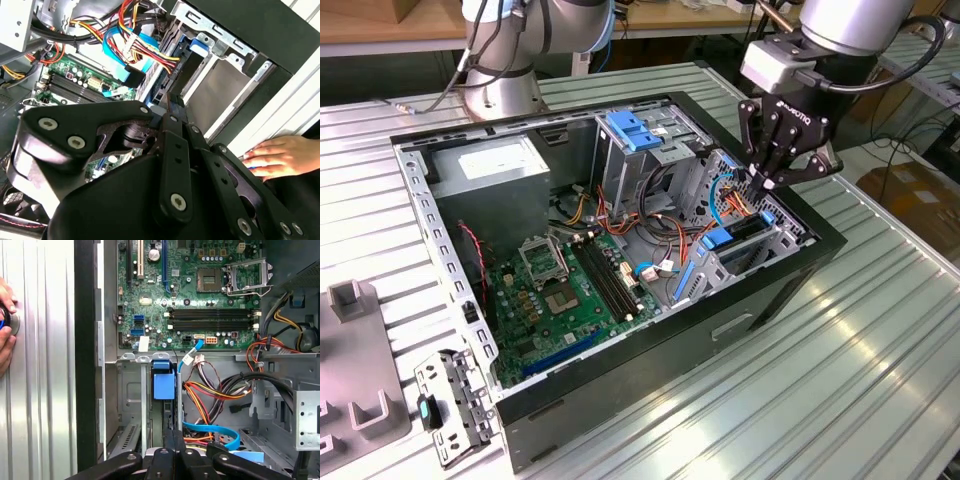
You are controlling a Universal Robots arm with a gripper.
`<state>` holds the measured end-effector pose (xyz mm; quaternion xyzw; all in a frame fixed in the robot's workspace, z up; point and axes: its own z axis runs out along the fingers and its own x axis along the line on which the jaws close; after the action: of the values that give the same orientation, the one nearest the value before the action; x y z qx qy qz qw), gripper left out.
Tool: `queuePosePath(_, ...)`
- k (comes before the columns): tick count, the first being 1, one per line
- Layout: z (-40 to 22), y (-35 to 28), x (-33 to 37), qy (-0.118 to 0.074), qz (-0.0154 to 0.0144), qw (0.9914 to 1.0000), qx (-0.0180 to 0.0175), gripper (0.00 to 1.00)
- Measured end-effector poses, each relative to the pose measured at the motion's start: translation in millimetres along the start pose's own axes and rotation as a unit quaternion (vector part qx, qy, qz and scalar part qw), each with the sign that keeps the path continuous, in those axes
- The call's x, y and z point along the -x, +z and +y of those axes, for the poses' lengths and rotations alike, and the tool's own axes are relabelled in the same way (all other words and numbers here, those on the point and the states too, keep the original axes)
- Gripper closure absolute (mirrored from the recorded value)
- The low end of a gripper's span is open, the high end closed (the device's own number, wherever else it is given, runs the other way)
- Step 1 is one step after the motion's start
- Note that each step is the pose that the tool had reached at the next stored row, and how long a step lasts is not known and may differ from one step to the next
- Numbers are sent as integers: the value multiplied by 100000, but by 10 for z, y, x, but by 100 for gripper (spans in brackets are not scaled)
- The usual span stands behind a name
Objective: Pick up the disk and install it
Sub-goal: 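Insert the second disk wire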
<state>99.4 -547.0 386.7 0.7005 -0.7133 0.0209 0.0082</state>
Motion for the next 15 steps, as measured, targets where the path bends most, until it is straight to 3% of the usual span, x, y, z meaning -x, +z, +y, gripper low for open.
queuePosePath(3,0,-51,6,-2,497,99999,-7,89)
queuePosePath(4,1,-64,27,-10,1076,99994,-21,89)
queuePosePath(5,2,-74,76,-27,2255,99975,-41,89)
queuePosePath(8,1,-95,178,-74,4286,99908,-75,89)
queuePosePath(11,-9,-135,331,-99,5888,99826,-68,89)
queuePosePath(12,-17,-136,369,-116,6090,99814,14,89)
queuePosePath(15,-37,-140,467,-153,6241,99804,361,89)
